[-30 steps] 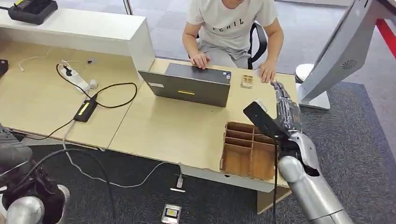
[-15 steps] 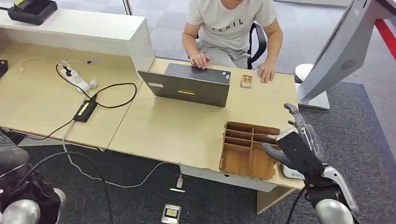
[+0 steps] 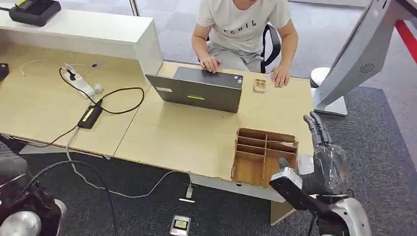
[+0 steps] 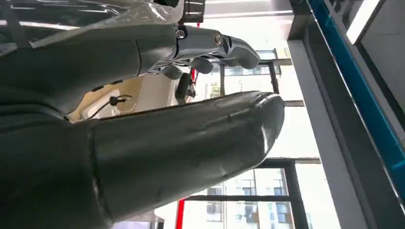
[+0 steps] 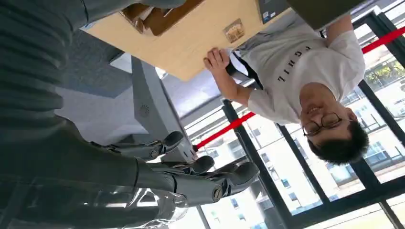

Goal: Pass the card to the sensor for recognition and then transmit it.

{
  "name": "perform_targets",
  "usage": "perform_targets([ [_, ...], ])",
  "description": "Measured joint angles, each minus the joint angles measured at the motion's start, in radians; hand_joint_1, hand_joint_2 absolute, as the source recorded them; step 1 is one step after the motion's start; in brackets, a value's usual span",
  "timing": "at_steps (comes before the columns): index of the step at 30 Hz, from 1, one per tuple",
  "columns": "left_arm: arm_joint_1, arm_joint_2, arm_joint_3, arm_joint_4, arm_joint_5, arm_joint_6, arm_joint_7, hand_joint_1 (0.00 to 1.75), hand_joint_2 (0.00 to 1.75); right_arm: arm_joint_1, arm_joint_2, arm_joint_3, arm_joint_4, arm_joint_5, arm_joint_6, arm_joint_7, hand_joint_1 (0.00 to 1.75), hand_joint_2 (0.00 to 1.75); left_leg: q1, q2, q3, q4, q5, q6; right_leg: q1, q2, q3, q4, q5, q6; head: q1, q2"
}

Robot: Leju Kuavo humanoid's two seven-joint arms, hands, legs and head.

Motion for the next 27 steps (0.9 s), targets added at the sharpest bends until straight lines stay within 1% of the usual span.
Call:
perform_targets([
  [3,0.000,0.013,-0.011,0.000,-0.073,0.000,0.039,0.00,0.00,-0.014,0.016,0.017,0.037,0.006,-0.006,-0.005,0.00,1.75,0.000,0.000,0.000,0.000,0.000,0.000,0.000,0.000,0.000,0.000,0.000,0.000,0.000,0.000],
  [5,0.004,0.013,-0.019,0.004,-0.080,0.000,0.048,0.00,0.00,-0.032,0.022,0.026,0.057,0.003,-0.006,-0.012,0.00,1.75,0.000,0.000,0.000,0.000,0.000,0.000,0.000,0.000,0.000,0.000,0.000,0.000,0.000,0.000],
  [7,0.015,0.012,-0.024,0.013,-0.072,0.000,0.044,0.00,0.00,-0.054,0.026,0.040,0.078,-0.008,-0.006,-0.017,0.00,1.75,0.000,0.000,0.000,0.000,0.000,0.000,0.000,0.000,0.000,0.000,0.000,0.000,0.000,0.000],
  [10,0.042,0.009,-0.024,0.034,-0.054,0.000,0.018,0.00,0.00,-0.094,0.031,0.064,0.122,-0.036,-0.010,-0.024,0.00,1.75,0.000,0.000,0.000,0.000,0.000,0.000,0.000,0.000,0.000,0.000,0.000,0.000,0.000,0.000],
  [15,0.101,-0.017,-0.022,0.056,-0.048,0.000,0.011,0.00,0.00,-0.153,0.035,0.104,0.186,-0.076,-0.024,-0.037,0.00,1.75,0.000,0.000,0.000,0.000,0.000,0.000,0.000,0.000,0.000,0.000,0.000,0.000,0.000,0.000],
  [21,0.135,-0.051,-0.021,0.063,-0.114,0.002,-0.008,0.00,0.00,-0.216,0.050,0.158,0.270,-0.113,-0.034,-0.058,0.00,1.75,0.000,0.000,-0.001,0.000,0.000,0.000,0.000,0.000,0.000,0.000,0.000,0.000,0.000,0.000],
  [27,0.152,-0.083,-0.016,0.040,-0.168,0.002,-0.013,0.00,0.00,-0.262,0.071,0.210,0.358,-0.133,-0.043,-0.066,0.00,1.75,0.000,-0.001,-0.001,0.000,0.000,0.000,0.000,0.000,0.000,0.000,0.000,0.000,0.000,0.000],
])
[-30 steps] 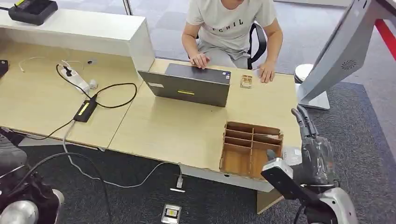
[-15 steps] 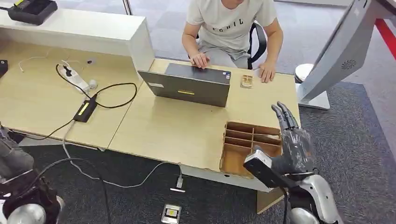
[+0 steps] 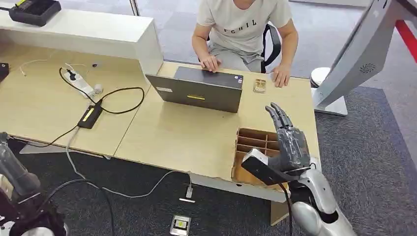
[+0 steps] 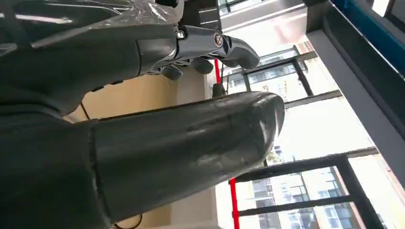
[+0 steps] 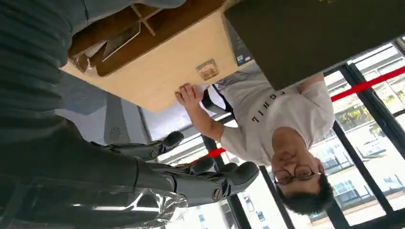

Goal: Pass the card to the sensor for recognition and then transmit it.

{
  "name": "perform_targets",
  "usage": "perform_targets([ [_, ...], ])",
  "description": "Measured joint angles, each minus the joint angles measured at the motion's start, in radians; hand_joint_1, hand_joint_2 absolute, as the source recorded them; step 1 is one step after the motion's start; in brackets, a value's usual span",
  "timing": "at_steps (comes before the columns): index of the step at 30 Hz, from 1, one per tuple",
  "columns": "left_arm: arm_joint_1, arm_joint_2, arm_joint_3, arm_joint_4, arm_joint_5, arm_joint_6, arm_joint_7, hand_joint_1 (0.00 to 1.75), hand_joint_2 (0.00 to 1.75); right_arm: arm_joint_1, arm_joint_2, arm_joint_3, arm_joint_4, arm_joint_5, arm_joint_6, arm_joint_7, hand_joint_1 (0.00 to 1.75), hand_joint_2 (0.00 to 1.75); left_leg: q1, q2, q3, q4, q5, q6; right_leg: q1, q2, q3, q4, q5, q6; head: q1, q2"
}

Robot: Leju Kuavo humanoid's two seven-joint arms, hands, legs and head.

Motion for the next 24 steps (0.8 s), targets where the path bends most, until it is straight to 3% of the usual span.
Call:
perform_targets([
  [8,0.018,-0.032,0.034,-0.058,-0.035,0.000,-0.004,0.00,0.00,-0.025,0.025,0.040,0.106,0.011,0.008,-0.003,0.00,1.75,0.000,0.000,0.000,0.000,0.000,0.000,0.000,-0.001,0.000,0.000,0.000,0.000,0.000,0.000],
  [12,0.025,-0.050,0.057,-0.088,-0.045,0.000,-0.001,0.00,0.00,-0.029,0.042,0.055,0.156,0.037,0.022,-0.009,0.24,1.75,0.000,0.000,0.000,0.000,0.000,0.000,0.000,-0.001,0.000,0.000,0.000,0.000,0.000,0.000],
  [13,0.027,-0.053,0.062,-0.095,-0.048,0.000,0.002,0.00,0.00,-0.030,0.047,0.057,0.168,0.042,0.022,-0.010,0.47,1.75,0.000,0.000,0.000,0.000,0.000,0.000,0.000,-0.001,0.000,0.000,0.000,0.000,0.000,0.000],
  [15,0.031,-0.060,0.073,-0.106,-0.050,0.000,0.005,0.00,0.00,-0.032,0.057,0.062,0.193,0.049,0.022,-0.011,0.68,1.75,0.000,0.000,0.000,0.000,0.000,0.000,0.000,-0.001,0.000,0.000,0.000,0.000,0.000,0.000],
  [20,0.036,-0.072,0.081,-0.127,-0.063,0.000,0.011,0.00,0.00,-0.043,0.078,0.071,0.245,0.066,0.005,-0.011,0.51,1.75,0.000,0.000,0.000,0.000,0.000,0.000,0.000,0.000,0.000,0.000,0.000,0.000,0.000,0.000],
  [22,0.036,-0.075,0.084,-0.133,-0.068,0.000,0.013,0.00,0.00,-0.053,0.084,0.071,0.272,0.074,-0.022,-0.009,0.31,1.75,0.000,0.000,0.001,0.000,0.000,0.000,0.000,0.000,0.000,0.000,0.000,0.000,0.000,0.000],
  [24,0.038,-0.079,0.085,-0.138,-0.073,0.000,0.014,0.00,0.00,-0.065,0.085,0.065,0.290,0.080,-0.069,-0.006,0.31,1.75,0.000,0.000,0.001,0.000,0.000,0.000,0.000,0.000,0.000,0.000,0.000,0.000,0.000,0.000],
])
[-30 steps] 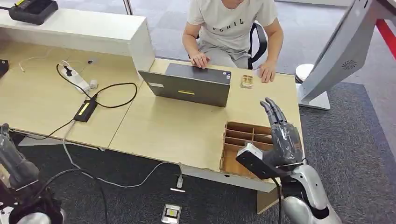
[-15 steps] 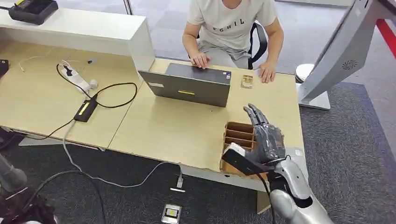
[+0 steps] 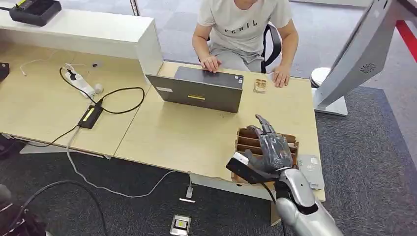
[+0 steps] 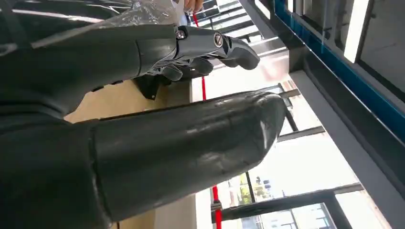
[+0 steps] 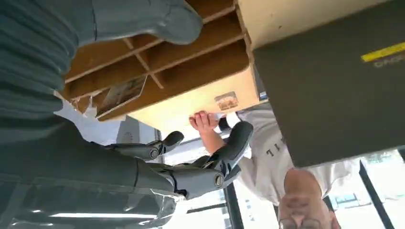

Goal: Pass the card to the sensor for recognition and then transmit it.

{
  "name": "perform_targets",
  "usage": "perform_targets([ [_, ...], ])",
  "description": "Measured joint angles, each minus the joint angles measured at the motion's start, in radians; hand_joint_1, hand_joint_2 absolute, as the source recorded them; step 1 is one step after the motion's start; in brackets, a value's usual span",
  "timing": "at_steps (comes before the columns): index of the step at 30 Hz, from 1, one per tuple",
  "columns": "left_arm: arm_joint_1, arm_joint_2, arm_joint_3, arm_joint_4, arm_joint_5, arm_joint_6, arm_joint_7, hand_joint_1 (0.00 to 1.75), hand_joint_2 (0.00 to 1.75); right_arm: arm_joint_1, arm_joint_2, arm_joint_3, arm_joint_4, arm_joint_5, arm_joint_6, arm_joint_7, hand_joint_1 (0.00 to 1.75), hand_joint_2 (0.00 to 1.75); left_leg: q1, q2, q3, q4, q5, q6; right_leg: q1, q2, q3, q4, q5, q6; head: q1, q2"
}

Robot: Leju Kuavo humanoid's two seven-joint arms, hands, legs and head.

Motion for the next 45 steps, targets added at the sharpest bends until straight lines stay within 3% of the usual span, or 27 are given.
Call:
perform_targets([
  [5,0.000,-0.007,0.000,-0.006,-0.003,0.000,0.000,0.00,0.00,-0.039,-0.003,-0.041,0.020,0.018,-0.069,0.012,0.12,1.75,0.000,0.000,0.001,0.000,0.000,0.000,0.000,0.000,0.000,0.000,0.000,0.000,0.000,0.000],
  [9,0.000,-0.009,0.000,-0.007,0.004,0.000,0.000,0.00,0.00,-0.051,-0.010,-0.079,0.019,0.039,-0.086,0.023,0.12,1.75,0.000,0.000,0.001,0.000,0.000,0.000,0.000,0.000,0.000,0.000,0.000,0.000,0.000,0.000],
  [24,-0.002,-0.015,0.017,-0.010,0.017,0.000,-0.015,0.00,0.00,-0.018,-0.029,-0.130,0.034,0.005,-0.029,0.021,0.19,1.75,0.000,0.000,0.001,0.000,0.000,0.000,0.000,0.000,0.000,0.000,0.000,0.000,0.000,0.000],
  [34,-0.008,-0.015,0.019,-0.010,0.019,0.000,-0.003,0.00,0.00,0.030,-0.035,-0.131,0.026,-0.046,-0.025,0.020,0.40,1.75,0.000,0.000,0.001,0.000,0.000,0.000,0.000,0.000,0.000,0.000,0.000,0.000,0.000,0.000],
  [35,-0.008,-0.014,0.019,-0.010,0.019,0.000,-0.001,0.00,0.00,0.032,-0.036,-0.132,0.024,-0.047,-0.024,0.023,0.56,1.75,0.000,0.000,0.001,0.000,0.000,0.000,0.000,0.000,0.000,0.000,0.000,0.000,0.000,0.000],
  [37,-0.009,-0.014,0.018,-0.010,0.024,0.000,0.002,0.00,0.00,0.036,-0.043,-0.135,0.018,-0.047,-0.024,0.037,0.61,1.75,0.000,0.000,0.001,0.000,0.000,0.000,0.000,0.000,0.000,0.000,0.000,0.000,0.000,0.000],
  [38,-0.009,-0.013,0.018,-0.010,0.028,0.000,0.005,0.00,0.00,0.039,-0.048,-0.137,0.016,-0.046,-0.025,0.042,0.73,1.75,0.000,0.000,0.001,0.000,0.000,0.000,0.000,0.000,0.000,0.000,0.000,0.000,0.000,0.000],
  [45,-0.018,-0.003,0.018,-0.008,0.033,0.000,0.009,0.00,0.00,0.052,-0.072,-0.151,0.011,-0.035,-0.062,0.074,0.98,1.75,0.000,0.001,0.001,0.000,0.000,0.000,0.000,0.001,0.000,0.000,0.000,0.000,0.000,0.000],
])
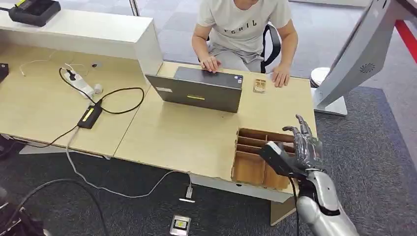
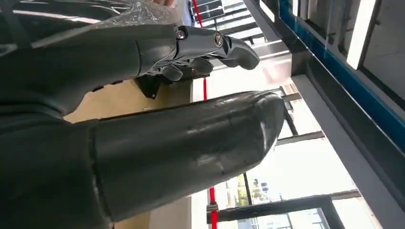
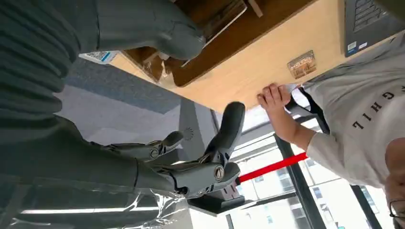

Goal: Pass the card to the sensor for recognition and then transmit it.

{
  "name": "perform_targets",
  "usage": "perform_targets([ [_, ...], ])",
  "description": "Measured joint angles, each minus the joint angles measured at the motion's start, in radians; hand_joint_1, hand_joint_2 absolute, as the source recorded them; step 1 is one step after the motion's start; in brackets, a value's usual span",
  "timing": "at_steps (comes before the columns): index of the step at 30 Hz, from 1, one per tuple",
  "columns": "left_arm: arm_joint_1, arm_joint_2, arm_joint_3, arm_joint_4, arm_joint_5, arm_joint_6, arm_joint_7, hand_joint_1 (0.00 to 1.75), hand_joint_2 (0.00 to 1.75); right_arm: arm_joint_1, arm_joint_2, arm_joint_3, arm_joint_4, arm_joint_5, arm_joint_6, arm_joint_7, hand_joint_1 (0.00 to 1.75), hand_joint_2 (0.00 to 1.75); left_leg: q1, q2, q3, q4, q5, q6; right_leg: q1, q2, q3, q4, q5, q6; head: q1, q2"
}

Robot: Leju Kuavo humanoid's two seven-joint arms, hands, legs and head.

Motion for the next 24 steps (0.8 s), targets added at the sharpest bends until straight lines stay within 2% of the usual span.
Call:
perform_targets([
  [3,-0.003,0.004,0.000,0.001,0.001,0.000,0.000,0.00,0.00,0.003,-0.007,-0.008,0.003,0.003,-0.005,0.001,0.89,1.75,0.000,0.000,0.000,0.000,0.000,0.000,0.000,0.000,0.000,0.000,0.000,0.000,-0.001,0.000],
  [5,-0.004,0.005,0.000,0.001,0.001,0.000,0.000,0.00,0.00,0.005,-0.011,-0.010,0.003,0.003,-0.006,0.002,0.72,1.75,0.000,0.000,0.000,0.000,0.000,0.000,0.000,0.000,0.000,0.000,0.000,0.000,-0.001,0.000],
  [6,-0.005,0.007,0.000,0.002,0.001,0.000,0.000,0.00,0.00,0.005,-0.011,-0.011,0.005,0.003,-0.006,0.002,0.54,1.75,0.000,0.000,0.000,0.000,0.000,0.000,0.000,0.000,0.000,0.000,0.000,0.000,0.000,0.000],
  [7,-0.007,0.007,0.000,0.002,0.001,0.000,0.000,0.00,0.00,0.005,-0.011,-0.012,0.008,0.002,-0.007,0.001,0.49,1.75,0.000,0.000,0.000,0.000,0.000,0.000,0.000,0.000,0.000,0.000,0.000,0.000,-0.001,0.000],
  [8,-0.008,0.007,0.000,0.002,0.001,0.000,0.000,0.00,0.00,0.005,-0.011,-0.012,0.011,0.002,-0.007,-0.001,0.05,1.75,0.000,0.000,0.000,0.000,0.000,0.000,0.000,0.000,0.000,0.000,0.000,0.000,0.000,0.000],
  [9,-0.009,0.008,0.000,0.002,0.001,0.000,0.000,0.00,0.00,0.005,-0.011,-0.012,0.014,0.002,-0.007,-0.002,0.00,1.75,0.000,0.000,0.000,0.000,0.000,0.000,0.000,0.000,0.000,0.000,0.000,0.000,0.000,0.000],
  [24,-0.015,0.013,-0.001,0.002,0.001,0.000,0.000,0.00,0.00,0.003,0.018,-0.010,0.054,-0.008,-0.008,-0.028,0.00,1.75,0.000,0.000,-0.001,0.000,0.000,0.000,0.000,0.000,0.000,0.000,0.000,0.000,0.000,0.000],
])
